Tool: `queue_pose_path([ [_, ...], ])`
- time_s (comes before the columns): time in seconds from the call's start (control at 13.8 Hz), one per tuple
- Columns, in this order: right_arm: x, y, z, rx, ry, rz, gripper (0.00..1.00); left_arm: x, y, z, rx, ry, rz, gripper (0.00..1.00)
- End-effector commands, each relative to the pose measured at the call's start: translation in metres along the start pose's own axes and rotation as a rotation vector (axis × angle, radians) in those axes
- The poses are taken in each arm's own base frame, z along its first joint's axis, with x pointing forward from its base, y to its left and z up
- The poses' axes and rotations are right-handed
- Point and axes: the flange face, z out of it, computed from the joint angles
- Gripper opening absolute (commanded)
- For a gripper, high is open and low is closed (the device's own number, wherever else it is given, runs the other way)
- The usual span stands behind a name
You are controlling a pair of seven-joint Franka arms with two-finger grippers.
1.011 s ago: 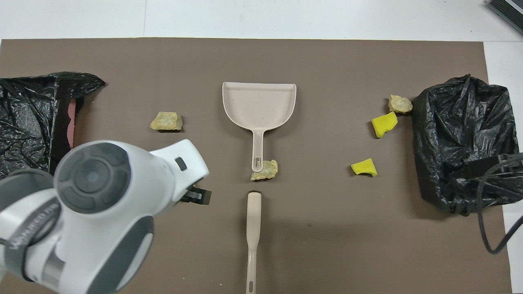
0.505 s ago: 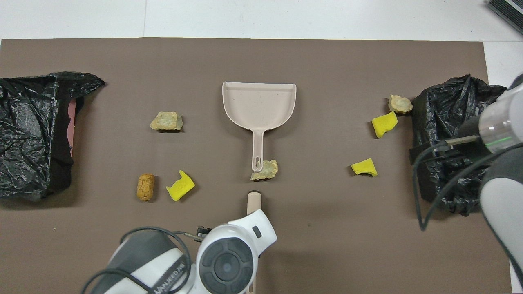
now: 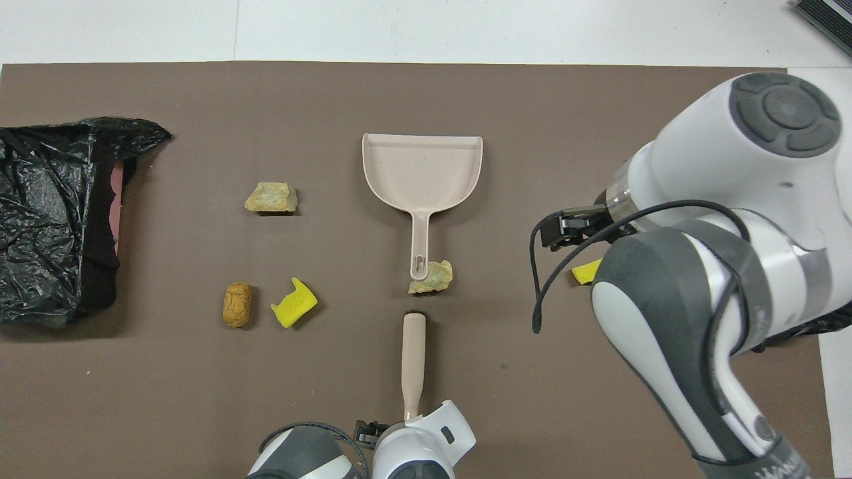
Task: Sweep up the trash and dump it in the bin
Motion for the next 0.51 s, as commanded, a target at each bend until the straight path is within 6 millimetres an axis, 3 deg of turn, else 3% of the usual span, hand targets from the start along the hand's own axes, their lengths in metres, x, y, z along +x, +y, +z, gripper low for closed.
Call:
queue_pose_path([
  [0.0, 0.010, -0.029, 0.012, 0.023, 0.029, 0.039, 1.00, 0.002, -0.004, 0.008, -0.020, -0.015, -0.013, 0.99],
  [0.14, 0.018, -0.061, 0.030, 0.046, 0.049, 0.052, 1.00, 0.002, -0.004, 0.009, -0.020, -0.017, -0.008, 0.77],
  [0.36, 0.025, -0.126, 0.081, 0.068, 0.062, 0.052, 1.00, 0.000, -0.003, 0.009, -0.020, -0.023, -0.004, 0.16],
  [0.43, 0.028, -0.146, 0.099, 0.073, 0.064, 0.058, 1.00, 0.001, -0.002, 0.007, -0.021, -0.023, -0.003, 0.05],
])
